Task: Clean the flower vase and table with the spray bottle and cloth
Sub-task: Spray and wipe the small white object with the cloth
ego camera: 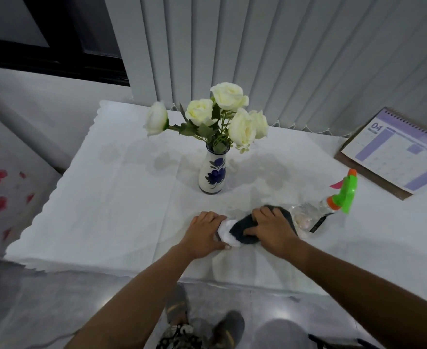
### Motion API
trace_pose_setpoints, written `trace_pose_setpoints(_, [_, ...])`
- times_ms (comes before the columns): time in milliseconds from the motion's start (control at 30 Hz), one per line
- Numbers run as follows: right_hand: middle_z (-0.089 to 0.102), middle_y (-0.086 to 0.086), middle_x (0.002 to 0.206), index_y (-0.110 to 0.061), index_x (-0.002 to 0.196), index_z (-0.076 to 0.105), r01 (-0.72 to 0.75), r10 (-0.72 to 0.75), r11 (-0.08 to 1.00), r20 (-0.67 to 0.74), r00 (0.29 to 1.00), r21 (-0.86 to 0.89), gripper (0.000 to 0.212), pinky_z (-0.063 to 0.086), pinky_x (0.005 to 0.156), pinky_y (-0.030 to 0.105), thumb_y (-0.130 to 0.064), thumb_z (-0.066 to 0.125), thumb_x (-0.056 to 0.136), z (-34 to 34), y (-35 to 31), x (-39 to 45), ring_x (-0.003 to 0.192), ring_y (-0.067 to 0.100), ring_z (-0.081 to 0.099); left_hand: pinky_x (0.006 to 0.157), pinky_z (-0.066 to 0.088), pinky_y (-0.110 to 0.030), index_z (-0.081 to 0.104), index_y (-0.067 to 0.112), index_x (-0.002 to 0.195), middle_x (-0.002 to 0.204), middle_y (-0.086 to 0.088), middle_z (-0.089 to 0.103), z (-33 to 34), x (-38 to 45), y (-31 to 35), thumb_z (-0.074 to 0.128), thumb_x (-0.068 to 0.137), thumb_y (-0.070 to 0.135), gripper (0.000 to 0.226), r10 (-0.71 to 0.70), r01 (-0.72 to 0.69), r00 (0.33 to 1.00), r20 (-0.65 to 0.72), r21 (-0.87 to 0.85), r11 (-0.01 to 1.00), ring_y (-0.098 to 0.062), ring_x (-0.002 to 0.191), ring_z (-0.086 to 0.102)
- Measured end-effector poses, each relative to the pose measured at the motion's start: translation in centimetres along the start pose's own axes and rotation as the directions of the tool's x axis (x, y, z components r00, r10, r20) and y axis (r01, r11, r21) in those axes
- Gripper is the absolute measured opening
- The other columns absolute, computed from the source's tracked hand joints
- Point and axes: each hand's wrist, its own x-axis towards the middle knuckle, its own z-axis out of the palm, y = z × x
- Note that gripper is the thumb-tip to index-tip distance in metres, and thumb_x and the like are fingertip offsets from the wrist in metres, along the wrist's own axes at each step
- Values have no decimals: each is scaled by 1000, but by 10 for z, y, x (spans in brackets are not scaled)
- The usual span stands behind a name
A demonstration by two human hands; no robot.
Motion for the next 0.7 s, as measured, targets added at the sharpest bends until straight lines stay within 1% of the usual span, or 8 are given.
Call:
trace_pose_setpoints(133, [38, 9, 141, -41, 126, 56, 165, -167, 964, 8, 986, -210, 41, 33, 98, 44, -26, 57, 88, -21, 6, 34, 124, 33, 38, 101, 26, -28, 43, 25, 138, 131, 2, 49, 0, 3, 1, 70, 70, 61, 82, -17, 17, 1000, -9, 13, 1000, -18, 123, 40])
trace_pose_setpoints(233, [39, 9, 141, -41, 127, 55, 171, -176, 961, 0, 984, -217, 43, 34, 98, 44, -23, 55, 89, -20, 4, 36, 124, 33, 39, 101, 26, -28, 44, 24, 137, 130, 2, 49, 1, 2, 2, 70, 71, 62, 81, -8, 8, 1000, -10, 14, 1000, -18, 122, 40])
trace_pose_setpoints(300, [42, 8, 137, -41, 128, 56, 97, -98, 988, -2, 995, -117, 46, 33, 98, 44, -18, 55, 87, -9, 5, 20, 124, 33, 40, 100, 25, -27, 43, 24, 139, 130, 2, 49, 1, 1, 0, 70, 71, 61, 82, 6, -6, 1000, -22, 9, 1000, -17, 123, 40])
trace_pose_setpoints(400, [49, 8, 125, -36, 119, 64, -33, 33, 996, 1, 999, 84, 45, 33, 87, 41, -12, 58, 81, 11, -2, -6, 116, 33, 44, 100, 26, -28, 42, 26, 140, 130, 3, 49, 2, -1, -1, 67, 72, 64, 82, 26, -25, 999, -37, 8, 1000, -17, 123, 39])
trace_pose_setpoints(467, [45, 4, 123, -40, 121, 61, -109, 101, 969, 51, 994, 222, 46, 28, 83, 36, -16, 57, 82, 21, -19, -11, 114, 29, 40, 101, 26, -29, 41, 26, 140, 131, 4, 48, 3, -2, -2, 66, 73, 64, 81, 25, -25, 999, -37, 11, 1000, -16, 123, 39])
trace_pose_setpoints(533, [40, 2, 124, -46, 122, 58, -174, 139, 907, 116, 983, 385, 45, 23, 82, 33, -18, 55, 86, 30, -37, -9, 116, 25, 35, 102, 26, -30, 40, 26, 141, 131, 3, 47, 3, -2, -3, 66, 74, 60, 79, 27, -26, 999, -34, 27, 999, -18, 124, 38])
trace_pose_setpoints(633, [36, 1, 126, -55, 109, 59, -230, 177, 804, 148, 973, 549, 31, 25, 92, 36, -29, 55, 92, 30, -44, 2, 117, 27, 32, 102, 29, -31, 42, 24, 140, 130, 1, 49, 1, 1, -3, 69, 73, 52, 77, 34, -33, 999, -26, 43, 999, -19, 123, 40])
trace_pose_setpoints(700, [34, 0, 127, -53, 113, 59, -192, 126, 819, 158, 979, 541, 26, 25, 96, 35, -38, 56, 92, 24, -42, 10, 115, 26, 31, 101, 30, -32, 43, 23, 140, 130, 0, 50, 1, 2, -3, 71, 73, 49, 77, 37, -36, 999, -19, 53, 998, -20, 122, 41])
